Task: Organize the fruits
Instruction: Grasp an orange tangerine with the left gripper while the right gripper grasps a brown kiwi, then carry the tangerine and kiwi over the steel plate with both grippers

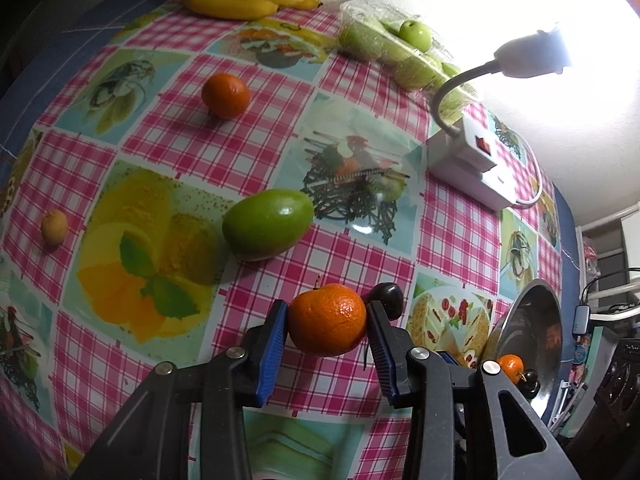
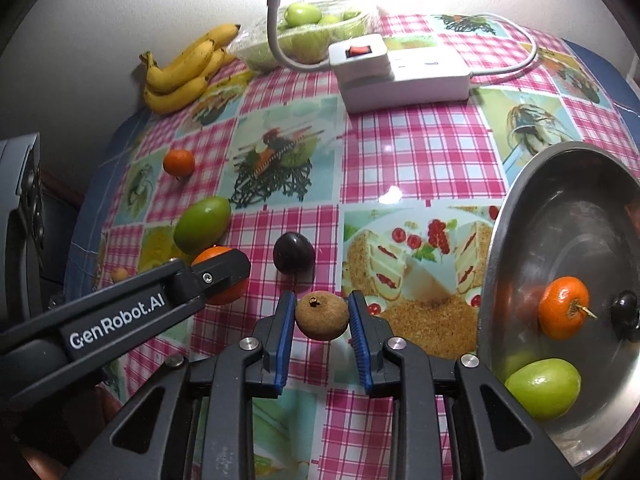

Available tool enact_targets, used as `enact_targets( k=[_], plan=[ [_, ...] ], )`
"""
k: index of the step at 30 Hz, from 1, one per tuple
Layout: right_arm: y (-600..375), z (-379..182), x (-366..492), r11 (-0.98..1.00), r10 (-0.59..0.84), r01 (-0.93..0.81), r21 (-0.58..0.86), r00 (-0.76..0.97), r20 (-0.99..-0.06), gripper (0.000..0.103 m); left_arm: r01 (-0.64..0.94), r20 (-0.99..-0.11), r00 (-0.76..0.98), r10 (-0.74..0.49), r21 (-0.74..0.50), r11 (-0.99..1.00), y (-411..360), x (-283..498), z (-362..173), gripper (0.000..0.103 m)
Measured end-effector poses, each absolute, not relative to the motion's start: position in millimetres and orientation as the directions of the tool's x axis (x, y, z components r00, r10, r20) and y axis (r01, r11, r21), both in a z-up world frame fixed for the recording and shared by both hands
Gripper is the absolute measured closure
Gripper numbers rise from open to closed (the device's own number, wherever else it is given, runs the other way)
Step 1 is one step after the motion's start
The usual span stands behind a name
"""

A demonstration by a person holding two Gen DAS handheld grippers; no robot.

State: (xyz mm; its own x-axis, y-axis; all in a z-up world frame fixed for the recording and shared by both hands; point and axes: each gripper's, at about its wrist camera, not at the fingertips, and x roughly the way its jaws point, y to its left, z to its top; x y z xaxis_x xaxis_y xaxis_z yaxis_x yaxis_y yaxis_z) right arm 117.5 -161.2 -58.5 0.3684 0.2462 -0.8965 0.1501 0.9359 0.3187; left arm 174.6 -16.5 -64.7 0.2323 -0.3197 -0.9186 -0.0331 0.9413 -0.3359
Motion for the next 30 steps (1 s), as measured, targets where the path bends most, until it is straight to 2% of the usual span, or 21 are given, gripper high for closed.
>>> enact_targets(
  k=[17, 30],
  plan=[
    [-194.7, -37.1, 109.1, 0.913, 0.245, 0.203, 0.353, 0.419, -0.874, 0.075, -0.037, -0.909, 0.303, -0.285, -0.310, 0.950, -12.1, 172.2, -44.9, 0.061],
    [-256.3, -35.9, 96.5, 0.861, 0.188, 0.359, 0.360, 0.433, -0.882, 0.075, 0.011, -0.909, 0.313, -0.275, -0.286, 0.958, -34.6, 163.8, -36.6, 0.061]
  ],
)
